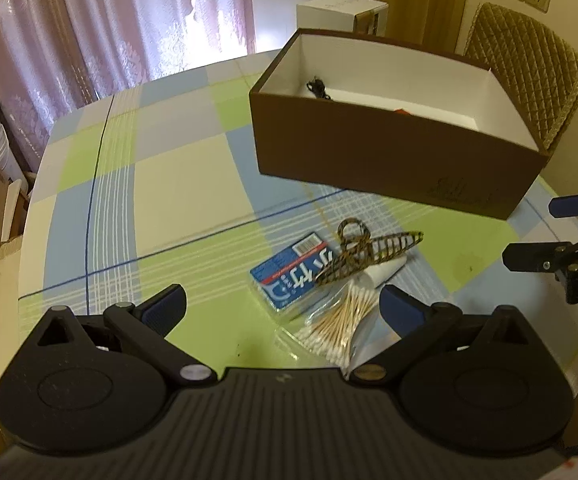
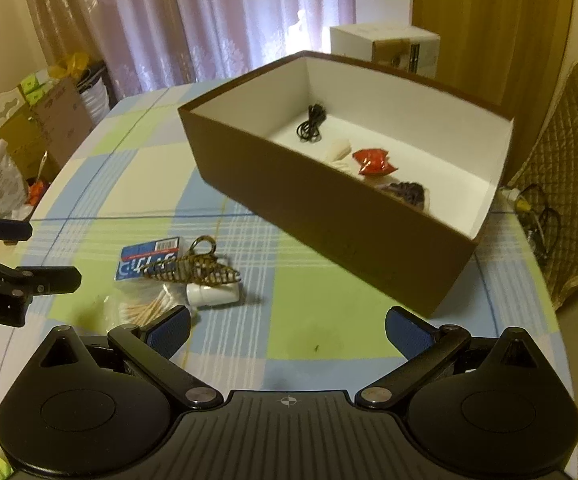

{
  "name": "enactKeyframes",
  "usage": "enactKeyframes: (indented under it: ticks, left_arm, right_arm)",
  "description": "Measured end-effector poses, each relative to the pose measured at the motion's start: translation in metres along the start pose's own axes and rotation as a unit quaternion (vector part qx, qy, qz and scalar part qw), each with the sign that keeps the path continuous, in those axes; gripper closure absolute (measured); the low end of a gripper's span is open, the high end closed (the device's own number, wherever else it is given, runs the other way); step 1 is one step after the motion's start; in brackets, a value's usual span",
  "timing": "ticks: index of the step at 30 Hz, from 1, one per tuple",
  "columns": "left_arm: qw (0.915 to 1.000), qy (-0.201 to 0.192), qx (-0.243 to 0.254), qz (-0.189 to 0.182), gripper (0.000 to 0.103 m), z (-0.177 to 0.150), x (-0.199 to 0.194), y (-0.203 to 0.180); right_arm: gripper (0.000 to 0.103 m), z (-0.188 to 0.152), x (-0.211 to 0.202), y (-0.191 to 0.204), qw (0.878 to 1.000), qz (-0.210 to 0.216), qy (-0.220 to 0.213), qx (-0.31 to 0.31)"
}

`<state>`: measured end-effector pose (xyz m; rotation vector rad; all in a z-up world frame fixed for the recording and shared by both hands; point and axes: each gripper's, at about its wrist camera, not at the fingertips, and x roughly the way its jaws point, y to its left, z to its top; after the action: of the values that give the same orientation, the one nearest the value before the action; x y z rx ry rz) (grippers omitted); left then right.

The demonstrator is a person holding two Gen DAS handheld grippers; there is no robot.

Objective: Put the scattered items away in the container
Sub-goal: 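Move both tools back toward the swabs and claw clip on the table, then grasp the bag of cotton swabs with the left gripper while the right gripper reaches the claw clip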

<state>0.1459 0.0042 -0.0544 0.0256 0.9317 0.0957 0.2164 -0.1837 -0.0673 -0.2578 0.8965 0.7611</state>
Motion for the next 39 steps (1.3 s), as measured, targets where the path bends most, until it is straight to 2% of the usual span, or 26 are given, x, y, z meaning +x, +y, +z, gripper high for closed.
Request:
enactKeyframes:
  ticks: [8,16,20,24,27,32,35,39]
  left_arm:
    - [0.9999,0.009,0.005,-0.006,0.003,-0.012,0.009,0.001]
    - [0.9992,0.018,0.023,-0.027,0.012,-0.02,0.023,-0.004]
    - [0.997,0.018,0.054,-0.053,0.029,-0.021,0.033,-0.011]
    - [0.993,0.019,0.097,-0.065,0.037,-0.021,0.049,-0.022]
    - [0.989,0.03,0.122,-0.078,0.054,-0.022,0.062,-0.029]
    - [0.9846,0.041,0.15,-0.08,0.058,-0.026,0.081,-0.037]
    - [0.984,0.044,0.156,-0.074,0.071,-0.028,0.084,-0.039]
    - [0.986,0.048,0.14,-0.076,0.079,-0.033,0.08,-0.032]
  right_arm:
    - [0.002,-0.008,0.017,0.003,1.0,0.012,0.017,-0.004]
    - [0.002,-0.015,0.027,-0.005,0.999,0.004,0.035,-0.003]
    - [0.002,-0.02,0.03,-0.013,0.999,-0.004,0.044,0.001]
    - [0.002,-0.025,0.029,-0.022,0.999,-0.013,0.049,0.006]
    - [0.002,-0.028,0.027,-0.03,0.998,-0.021,0.052,0.013]
    - [0.002,-0.033,0.025,-0.043,0.997,-0.034,0.058,0.024]
    - [0.002,-0.035,0.025,-0.047,0.997,-0.038,0.061,0.027]
    - [0.002,-0.035,0.027,-0.046,0.997,-0.032,0.064,0.027]
